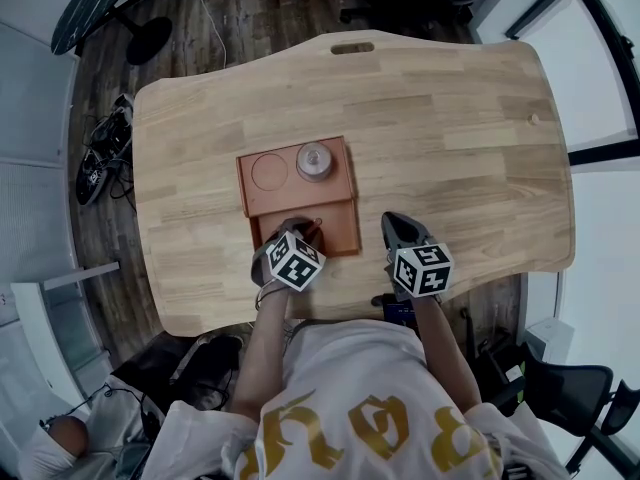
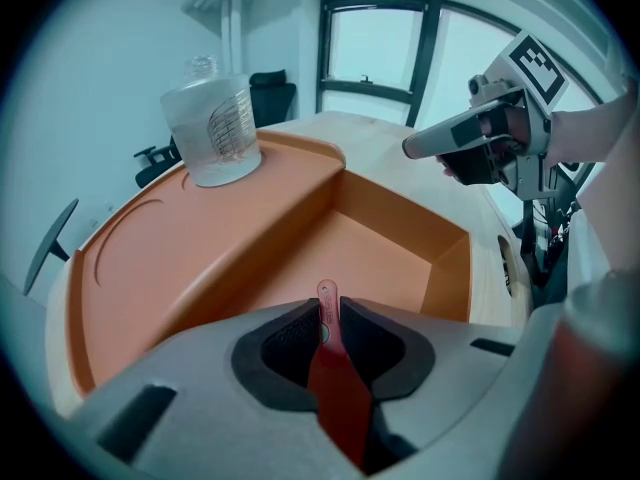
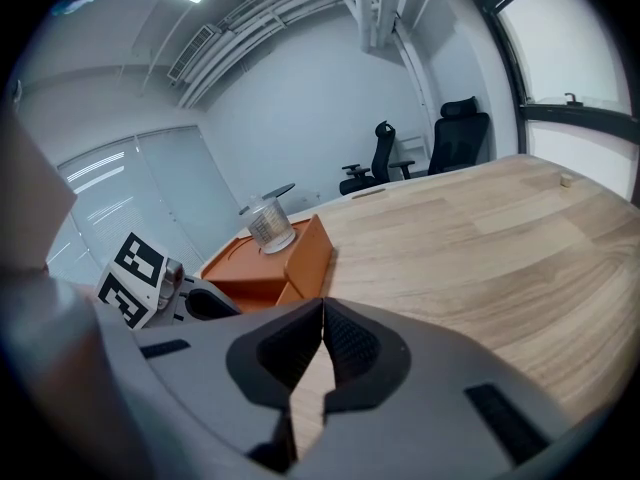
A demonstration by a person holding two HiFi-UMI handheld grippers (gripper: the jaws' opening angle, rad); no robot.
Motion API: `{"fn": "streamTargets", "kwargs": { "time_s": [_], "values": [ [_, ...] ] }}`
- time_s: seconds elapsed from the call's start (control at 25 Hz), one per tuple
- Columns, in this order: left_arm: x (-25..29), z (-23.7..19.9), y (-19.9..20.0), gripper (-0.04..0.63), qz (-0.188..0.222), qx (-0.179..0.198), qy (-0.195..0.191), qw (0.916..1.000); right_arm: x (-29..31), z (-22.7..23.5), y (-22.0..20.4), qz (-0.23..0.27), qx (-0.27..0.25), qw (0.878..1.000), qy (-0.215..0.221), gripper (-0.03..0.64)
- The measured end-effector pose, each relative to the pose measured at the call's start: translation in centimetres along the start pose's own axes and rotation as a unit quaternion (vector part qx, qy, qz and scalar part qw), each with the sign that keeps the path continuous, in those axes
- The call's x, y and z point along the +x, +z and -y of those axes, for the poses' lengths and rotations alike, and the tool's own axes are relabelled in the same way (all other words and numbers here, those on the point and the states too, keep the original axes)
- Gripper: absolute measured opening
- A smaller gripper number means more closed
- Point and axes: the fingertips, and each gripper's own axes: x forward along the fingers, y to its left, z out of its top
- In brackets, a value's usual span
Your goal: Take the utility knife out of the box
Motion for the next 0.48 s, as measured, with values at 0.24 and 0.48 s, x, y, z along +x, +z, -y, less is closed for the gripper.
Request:
{"fn": "streamTargets", "kwargs": {
  "time_s": [0.24, 0.48],
  "values": [
    [-0.01, -0.01, 0.08, 0.057, 0.005, -0.013, -0.001, 0.9999, -0.63, 0.26, 0.11, 0.006, 0.003, 1.000, -0.005, 0.011],
    [-0.06, -0.06, 0.11, 0.057, 0.006, -0.021, -0.003, 0.9998, -1.06, 0.08, 0.18, 0.011, 0.007, 1.000, -0.005, 0.011]
  ]
}}
